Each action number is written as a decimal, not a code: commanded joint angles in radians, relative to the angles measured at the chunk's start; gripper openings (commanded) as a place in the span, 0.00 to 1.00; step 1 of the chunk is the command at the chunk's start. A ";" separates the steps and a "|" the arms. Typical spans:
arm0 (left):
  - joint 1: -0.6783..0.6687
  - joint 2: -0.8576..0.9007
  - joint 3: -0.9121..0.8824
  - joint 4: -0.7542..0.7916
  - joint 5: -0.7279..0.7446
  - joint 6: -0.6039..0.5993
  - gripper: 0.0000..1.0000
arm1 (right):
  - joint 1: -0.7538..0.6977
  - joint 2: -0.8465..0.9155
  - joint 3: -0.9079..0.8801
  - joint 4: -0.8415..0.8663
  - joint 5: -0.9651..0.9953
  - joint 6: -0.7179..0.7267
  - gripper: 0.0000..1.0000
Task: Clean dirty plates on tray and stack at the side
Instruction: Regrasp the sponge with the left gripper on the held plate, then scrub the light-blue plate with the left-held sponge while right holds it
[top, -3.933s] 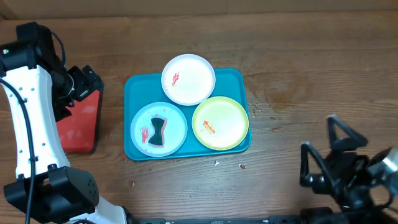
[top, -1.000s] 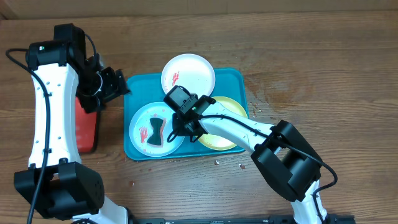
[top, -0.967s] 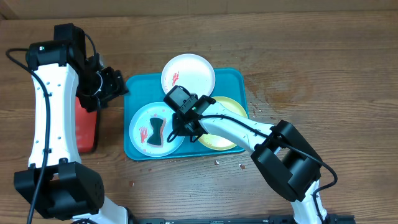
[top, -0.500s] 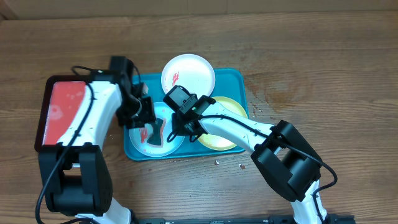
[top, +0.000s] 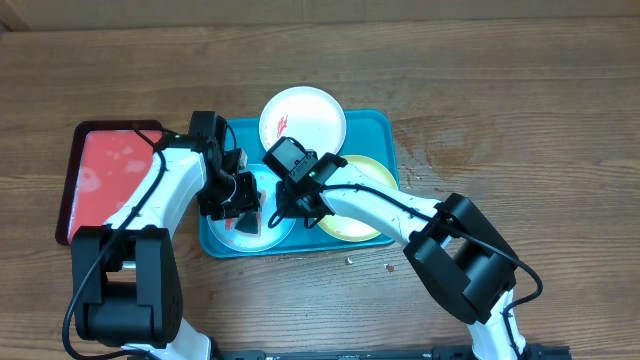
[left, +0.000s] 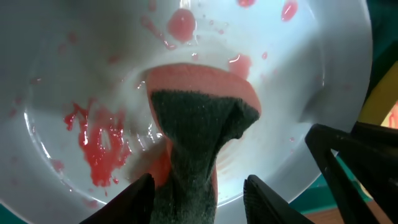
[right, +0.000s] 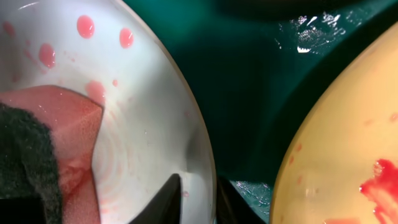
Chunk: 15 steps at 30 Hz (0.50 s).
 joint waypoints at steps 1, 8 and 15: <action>-0.005 -0.003 -0.007 0.013 0.008 -0.003 0.48 | 0.003 0.001 -0.010 0.006 -0.005 0.012 0.24; -0.005 -0.003 -0.007 0.013 0.009 -0.002 0.47 | 0.002 0.032 -0.010 0.004 -0.008 0.056 0.11; -0.010 -0.003 -0.020 0.041 0.008 -0.002 0.48 | 0.001 0.034 -0.010 0.005 -0.005 0.056 0.06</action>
